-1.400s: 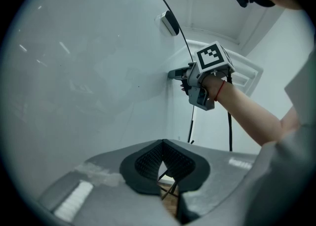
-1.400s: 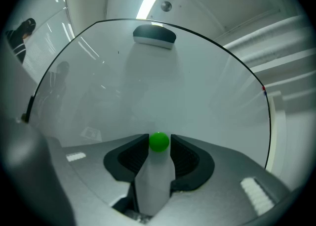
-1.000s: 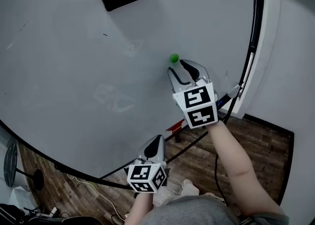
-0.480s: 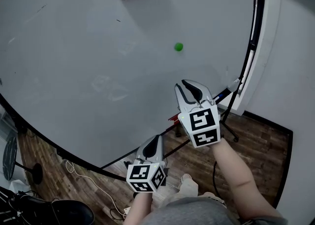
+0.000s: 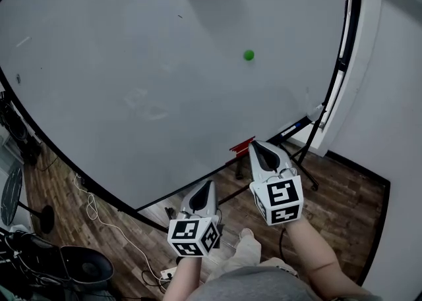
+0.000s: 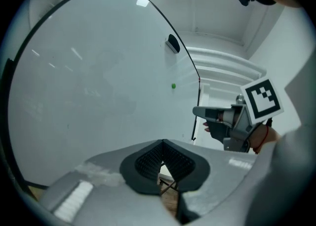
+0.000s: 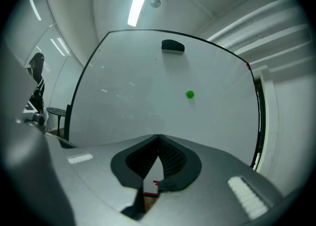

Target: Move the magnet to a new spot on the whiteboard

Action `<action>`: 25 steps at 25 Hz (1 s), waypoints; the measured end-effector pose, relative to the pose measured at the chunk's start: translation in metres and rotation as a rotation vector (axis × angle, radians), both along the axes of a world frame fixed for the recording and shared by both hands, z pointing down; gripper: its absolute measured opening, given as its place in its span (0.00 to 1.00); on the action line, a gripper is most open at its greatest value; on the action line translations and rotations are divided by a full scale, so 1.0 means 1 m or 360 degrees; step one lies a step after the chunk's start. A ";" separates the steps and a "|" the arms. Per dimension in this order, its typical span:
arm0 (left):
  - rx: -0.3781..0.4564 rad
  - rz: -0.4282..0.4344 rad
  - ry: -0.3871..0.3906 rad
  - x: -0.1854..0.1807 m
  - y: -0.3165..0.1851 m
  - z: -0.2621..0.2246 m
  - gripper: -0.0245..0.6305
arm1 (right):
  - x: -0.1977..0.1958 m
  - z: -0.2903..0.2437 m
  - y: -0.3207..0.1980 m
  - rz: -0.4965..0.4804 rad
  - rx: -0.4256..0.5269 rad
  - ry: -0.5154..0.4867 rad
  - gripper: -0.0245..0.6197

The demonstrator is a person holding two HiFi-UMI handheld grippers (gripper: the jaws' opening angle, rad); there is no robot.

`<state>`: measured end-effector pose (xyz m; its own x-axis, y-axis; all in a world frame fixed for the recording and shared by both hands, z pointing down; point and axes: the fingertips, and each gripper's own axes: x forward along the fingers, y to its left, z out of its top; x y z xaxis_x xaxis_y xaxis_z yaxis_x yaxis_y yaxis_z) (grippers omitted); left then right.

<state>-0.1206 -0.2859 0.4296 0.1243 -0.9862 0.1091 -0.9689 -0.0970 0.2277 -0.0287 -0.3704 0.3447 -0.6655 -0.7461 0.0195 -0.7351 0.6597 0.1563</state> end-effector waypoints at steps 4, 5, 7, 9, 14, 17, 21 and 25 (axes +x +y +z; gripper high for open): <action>-0.0008 -0.0024 0.0006 0.000 0.017 0.005 0.04 | 0.007 0.022 0.026 -0.0030 -0.0064 -0.0013 0.04; -0.0009 -0.0031 0.0008 0.000 0.021 0.007 0.04 | 0.008 0.028 0.032 -0.0039 -0.0080 -0.0014 0.04; -0.0020 -0.0046 0.0012 -0.001 0.028 0.010 0.04 | 0.012 0.038 0.041 -0.0054 -0.0110 -0.0014 0.04; -0.0032 -0.0059 0.0017 -0.001 0.035 0.013 0.04 | 0.018 0.046 0.048 -0.0057 -0.0136 -0.0016 0.04; -0.0035 -0.0085 0.0020 -0.005 0.046 0.016 0.04 | 0.027 0.058 0.056 -0.0044 -0.0152 -0.0001 0.04; -0.0028 -0.0087 0.0024 -0.008 0.048 0.014 0.04 | 0.025 0.063 0.058 -0.0040 -0.0174 -0.0007 0.04; -0.0024 -0.0063 -0.0001 -0.009 0.046 0.013 0.04 | 0.017 0.064 0.063 -0.0059 -0.0177 -0.0010 0.04; -0.0026 -0.0048 -0.0006 -0.010 0.042 0.013 0.04 | 0.012 0.063 0.065 -0.0088 -0.0180 -0.0019 0.04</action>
<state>-0.1304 -0.2434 0.4426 0.0939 -0.9876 0.1258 -0.9722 -0.0637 0.2253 -0.0172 -0.3055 0.4080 -0.7060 -0.7020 0.0933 -0.6986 0.7120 0.0703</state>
